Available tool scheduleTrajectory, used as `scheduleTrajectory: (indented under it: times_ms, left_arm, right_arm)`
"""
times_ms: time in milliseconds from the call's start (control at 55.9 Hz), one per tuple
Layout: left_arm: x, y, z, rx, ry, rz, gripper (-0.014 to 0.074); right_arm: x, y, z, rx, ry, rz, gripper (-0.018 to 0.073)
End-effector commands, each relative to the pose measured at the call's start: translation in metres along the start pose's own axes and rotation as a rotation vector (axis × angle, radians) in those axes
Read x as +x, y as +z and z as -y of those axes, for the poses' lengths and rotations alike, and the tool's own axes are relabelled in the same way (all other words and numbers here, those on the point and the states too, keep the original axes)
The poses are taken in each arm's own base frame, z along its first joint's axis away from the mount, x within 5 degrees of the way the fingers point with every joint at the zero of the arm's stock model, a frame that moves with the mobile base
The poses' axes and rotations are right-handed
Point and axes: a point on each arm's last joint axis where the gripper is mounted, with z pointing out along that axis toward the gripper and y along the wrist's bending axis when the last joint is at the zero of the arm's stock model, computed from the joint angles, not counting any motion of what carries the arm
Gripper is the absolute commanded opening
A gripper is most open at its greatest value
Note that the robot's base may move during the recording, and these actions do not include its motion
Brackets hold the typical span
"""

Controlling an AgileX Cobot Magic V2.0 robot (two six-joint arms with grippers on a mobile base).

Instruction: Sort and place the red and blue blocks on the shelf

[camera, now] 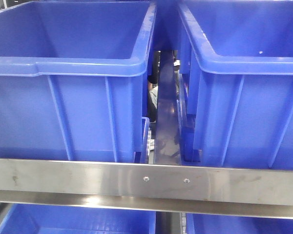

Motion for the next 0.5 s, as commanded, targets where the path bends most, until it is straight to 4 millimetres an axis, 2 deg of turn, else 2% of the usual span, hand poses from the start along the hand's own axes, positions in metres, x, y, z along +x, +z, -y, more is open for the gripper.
scheduleTrajectory:
  times_ms: [0, 197, 268, 358, 483]
  left_arm:
    - [-0.015, -0.002, 0.000, -0.003, -0.013, 0.100, 0.0080]
    - [-0.010, 0.001, 0.000, -0.005, -0.011, 0.096, 0.0080]
    - [-0.006, 0.003, -0.002, -0.032, 0.044, 0.152, 0.0080]
    - [0.011, 0.006, -0.004, -0.060, 0.037, 0.226, 0.0080]
    - [0.046, 0.008, -0.006, -0.090, 0.015, 0.225, 0.0080]
  right_arm:
    - [-0.009, -0.001, 0.000, 0.001, -0.013, 0.105, 0.0057]
    - [-0.009, -0.001, 0.000, 0.001, -0.013, 0.105, 0.0057]
    - [-0.009, -0.001, 0.000, 0.001, -0.013, 0.105, 0.0057]
    - [-0.009, -0.001, 0.000, 0.001, -0.013, 0.105, 0.0057]
    - [-0.009, -0.001, 0.000, 0.001, -0.013, 0.105, 0.0057]
